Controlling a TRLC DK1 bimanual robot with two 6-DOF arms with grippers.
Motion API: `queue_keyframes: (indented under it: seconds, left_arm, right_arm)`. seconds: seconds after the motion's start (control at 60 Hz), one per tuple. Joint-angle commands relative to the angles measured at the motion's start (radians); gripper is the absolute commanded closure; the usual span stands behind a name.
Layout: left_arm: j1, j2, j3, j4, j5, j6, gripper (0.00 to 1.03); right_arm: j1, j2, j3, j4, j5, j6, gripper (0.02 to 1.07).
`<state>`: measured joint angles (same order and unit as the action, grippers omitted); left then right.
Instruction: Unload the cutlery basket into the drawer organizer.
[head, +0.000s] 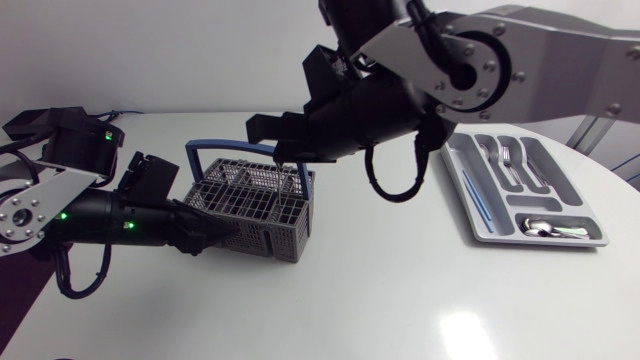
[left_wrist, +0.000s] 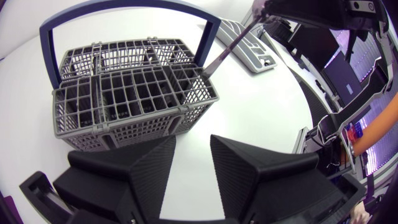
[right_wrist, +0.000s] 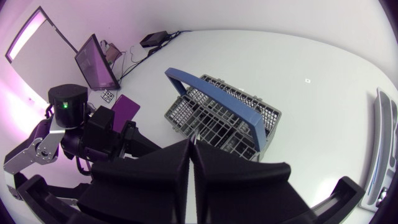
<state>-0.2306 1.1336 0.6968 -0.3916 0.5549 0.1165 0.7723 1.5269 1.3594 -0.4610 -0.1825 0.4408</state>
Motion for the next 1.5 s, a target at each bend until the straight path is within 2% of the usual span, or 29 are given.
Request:
queue_keyframes:
  seconds: [0.0, 0.033, 0.133, 0.25, 0.533, 0.867, 1.15, 1.483]
  left_arm:
    - [-0.013, -0.024, 0.026, -0.013, -0.012, -0.037, 0.62]
    - [-0.015, -0.028, 0.027, -0.015, -0.024, -0.052, 0.66]
    - [-0.024, -0.035, 0.033, -0.015, -0.055, -0.097, 0.70]
    - [-0.052, -0.047, 0.029, -0.016, -0.110, -0.130, 0.70]
    - [-0.082, -0.092, 0.004, -0.018, -0.144, -0.164, 0.69]
    - [-0.085, -0.103, 0.007, -0.021, -0.164, -0.175, 0.69]
    - [-0.093, -0.112, 0.007, -0.026, -0.177, -0.175, 0.69]
    - [-0.101, -0.113, 0.012, -0.027, -0.219, -0.181, 0.69]
  right_arm:
    - [-0.021, -0.045, 0.017, -0.028, -0.009, -0.010, 1.01]
    - [-0.031, -0.059, 0.021, -0.050, -0.018, -0.014, 1.01]
    - [-0.041, -0.077, 0.024, -0.107, -0.018, -0.034, 1.01]
    - [-0.051, -0.102, 0.009, -0.165, 0.003, -0.065, 1.01]
    - [-0.189, -0.198, -0.054, -0.304, 0.038, -0.152, 1.01]
    - [-0.392, -0.304, -0.203, -0.369, 0.117, -0.295, 1.01]
    - [-0.639, -0.335, -0.313, -0.350, 0.218, -0.467, 1.01]
    - [-0.884, -0.287, -0.424, -0.159, 0.368, -0.682, 1.01]
